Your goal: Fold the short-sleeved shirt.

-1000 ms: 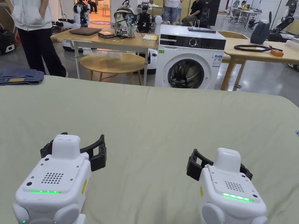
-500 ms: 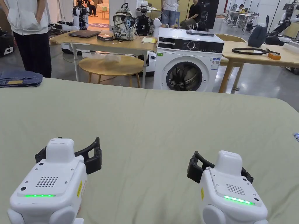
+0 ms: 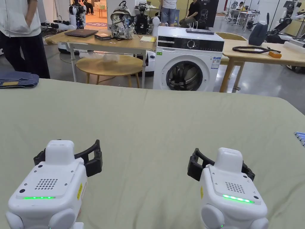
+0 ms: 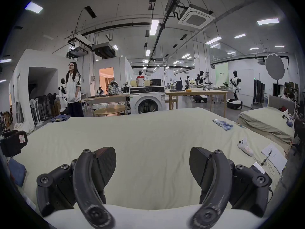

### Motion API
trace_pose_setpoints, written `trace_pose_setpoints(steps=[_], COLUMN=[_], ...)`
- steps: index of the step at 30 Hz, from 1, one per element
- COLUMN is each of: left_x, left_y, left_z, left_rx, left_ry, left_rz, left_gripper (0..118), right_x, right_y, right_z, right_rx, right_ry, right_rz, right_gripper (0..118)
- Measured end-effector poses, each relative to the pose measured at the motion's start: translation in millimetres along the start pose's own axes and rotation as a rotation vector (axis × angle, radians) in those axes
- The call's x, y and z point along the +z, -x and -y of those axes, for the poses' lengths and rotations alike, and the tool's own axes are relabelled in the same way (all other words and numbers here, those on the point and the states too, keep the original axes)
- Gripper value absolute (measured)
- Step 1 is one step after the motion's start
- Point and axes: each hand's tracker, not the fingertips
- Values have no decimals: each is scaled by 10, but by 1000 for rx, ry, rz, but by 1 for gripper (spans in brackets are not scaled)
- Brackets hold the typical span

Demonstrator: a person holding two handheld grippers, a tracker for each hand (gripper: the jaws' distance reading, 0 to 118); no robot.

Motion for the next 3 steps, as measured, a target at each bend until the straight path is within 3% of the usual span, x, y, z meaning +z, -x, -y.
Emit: trace_pose_setpoints(steps=[3], left_x=[-11], left_y=[5], left_z=[15], left_rx=[-6], left_ry=[2], left_rz=[-1], left_gripper=[89], right_x=[-16], right_y=[-35], right_z=[-33], right_rx=[-16], right_ry=[22], right_rz=[-21], right_gripper=[94])
